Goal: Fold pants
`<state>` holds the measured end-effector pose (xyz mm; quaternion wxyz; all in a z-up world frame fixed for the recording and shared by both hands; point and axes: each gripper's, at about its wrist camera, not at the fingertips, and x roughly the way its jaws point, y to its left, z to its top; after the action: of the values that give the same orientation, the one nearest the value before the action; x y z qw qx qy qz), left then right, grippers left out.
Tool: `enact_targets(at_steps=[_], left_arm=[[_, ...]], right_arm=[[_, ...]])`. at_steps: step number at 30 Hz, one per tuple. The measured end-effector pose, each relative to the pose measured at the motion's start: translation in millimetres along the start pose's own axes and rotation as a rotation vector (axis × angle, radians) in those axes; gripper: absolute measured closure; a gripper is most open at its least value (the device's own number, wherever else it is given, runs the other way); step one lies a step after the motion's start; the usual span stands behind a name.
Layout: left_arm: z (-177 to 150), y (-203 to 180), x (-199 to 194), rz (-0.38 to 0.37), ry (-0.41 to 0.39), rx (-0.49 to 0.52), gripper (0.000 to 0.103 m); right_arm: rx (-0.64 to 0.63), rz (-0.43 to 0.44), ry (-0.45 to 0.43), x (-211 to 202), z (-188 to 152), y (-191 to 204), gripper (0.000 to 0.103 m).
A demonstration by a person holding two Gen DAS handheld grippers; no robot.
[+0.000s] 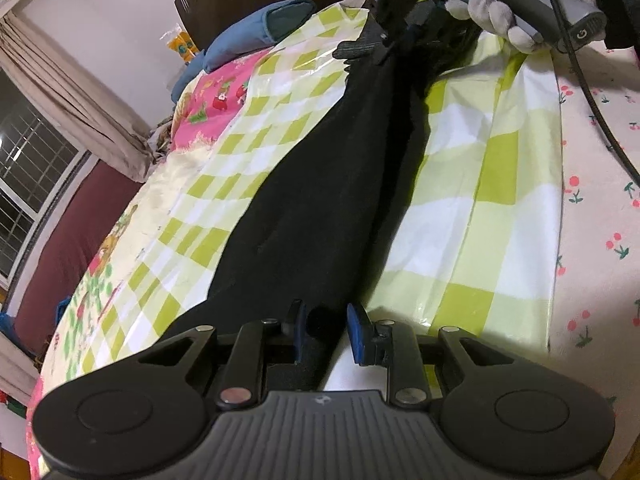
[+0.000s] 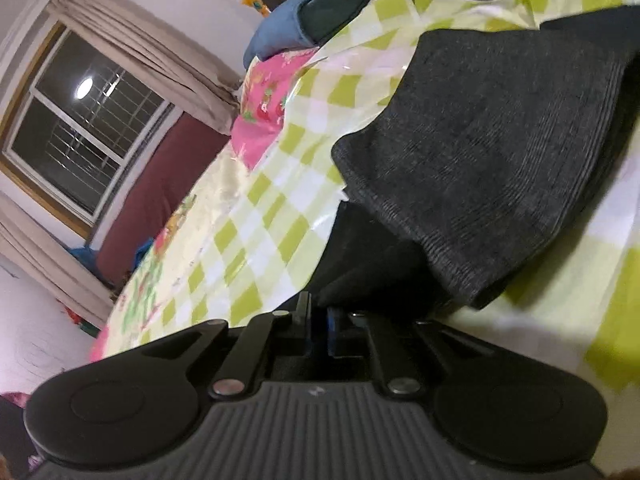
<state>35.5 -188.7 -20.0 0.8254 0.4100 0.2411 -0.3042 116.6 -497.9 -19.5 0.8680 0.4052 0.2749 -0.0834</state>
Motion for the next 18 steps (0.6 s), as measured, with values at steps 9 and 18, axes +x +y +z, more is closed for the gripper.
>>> enact_targets(at_steps=[9,18], left_arm=[[-8,-3,-2,-0.023,0.007,-0.003,0.062],[-7,-5,-1,-0.027,0.02,-0.007,0.061]], right_arm=[[0.138,0.018,-0.016,-27,-18,-30,0.043],[0.212,0.022,-0.013,11,-19,-33,0.042]])
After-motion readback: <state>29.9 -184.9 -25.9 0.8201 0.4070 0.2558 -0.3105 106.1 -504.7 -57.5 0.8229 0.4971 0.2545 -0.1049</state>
